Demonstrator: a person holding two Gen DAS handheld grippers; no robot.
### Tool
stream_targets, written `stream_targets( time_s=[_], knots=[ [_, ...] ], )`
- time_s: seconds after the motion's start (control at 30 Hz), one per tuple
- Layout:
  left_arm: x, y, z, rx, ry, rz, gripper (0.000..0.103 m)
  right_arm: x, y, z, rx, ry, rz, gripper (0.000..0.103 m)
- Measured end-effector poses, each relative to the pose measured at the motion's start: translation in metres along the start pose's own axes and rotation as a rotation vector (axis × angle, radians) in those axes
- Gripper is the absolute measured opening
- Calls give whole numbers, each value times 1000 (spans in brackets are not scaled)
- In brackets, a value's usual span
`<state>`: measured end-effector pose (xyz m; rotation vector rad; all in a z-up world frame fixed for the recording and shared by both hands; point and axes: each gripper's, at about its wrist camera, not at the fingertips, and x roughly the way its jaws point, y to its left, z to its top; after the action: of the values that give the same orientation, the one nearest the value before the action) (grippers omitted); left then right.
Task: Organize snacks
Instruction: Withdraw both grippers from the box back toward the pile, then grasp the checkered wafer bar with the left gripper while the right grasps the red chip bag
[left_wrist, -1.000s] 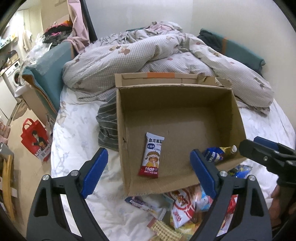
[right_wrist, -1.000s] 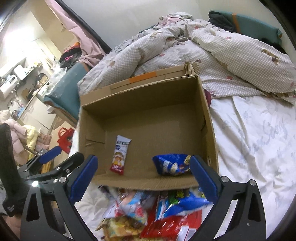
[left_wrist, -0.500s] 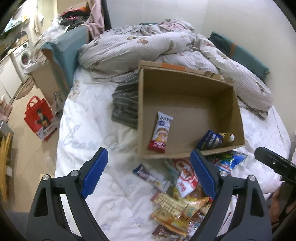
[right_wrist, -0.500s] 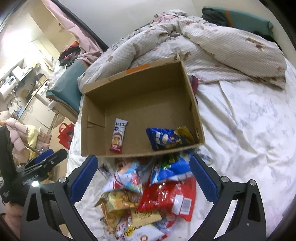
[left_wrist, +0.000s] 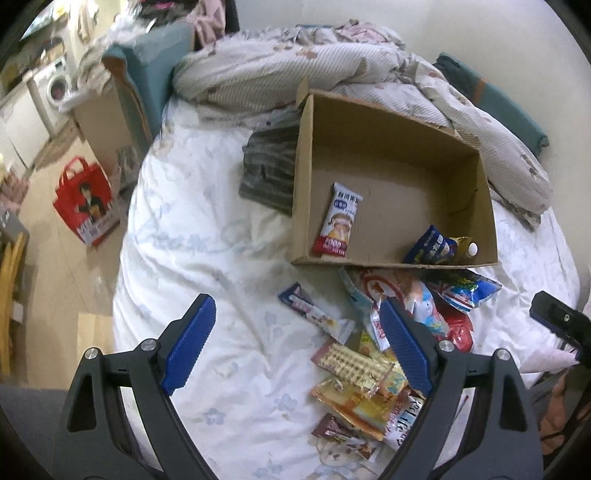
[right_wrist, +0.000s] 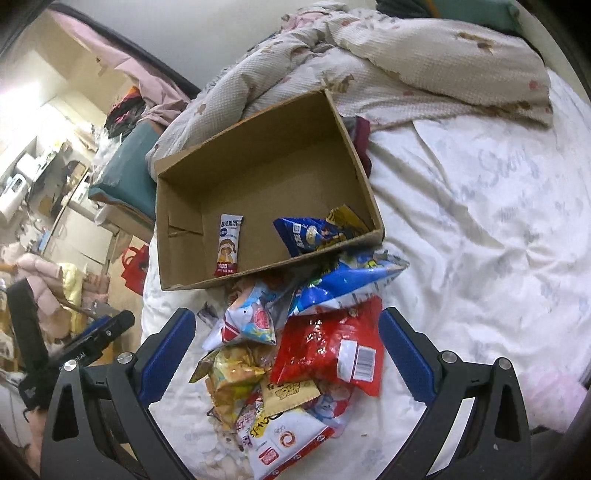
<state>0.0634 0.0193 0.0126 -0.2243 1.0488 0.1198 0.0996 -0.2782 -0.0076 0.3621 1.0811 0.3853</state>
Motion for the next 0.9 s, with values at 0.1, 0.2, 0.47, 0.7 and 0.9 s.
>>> stream_targets(
  time_s=[0.1, 0.2, 0.47, 0.7, 0.9],
  knots=[
    [12, 2, -5, -11, 57, 3, 88, 4, -4, -2, 36, 20, 11, 102],
    [27, -2, -14, 1, 134, -10, 88, 7, -7, -3, 67, 37, 27, 102],
    [76, -13, -30, -114, 308, -115, 87, 10, -8, -5, 70, 48, 13, 102],
    [107, -10, -41, -242, 428, -196, 71, 11, -10, -5, 66, 47, -4, 102],
    [101, -3, -42, -258, 446, -252, 24, 13, -9, -4, 69, 49, -2, 102]
  ],
)
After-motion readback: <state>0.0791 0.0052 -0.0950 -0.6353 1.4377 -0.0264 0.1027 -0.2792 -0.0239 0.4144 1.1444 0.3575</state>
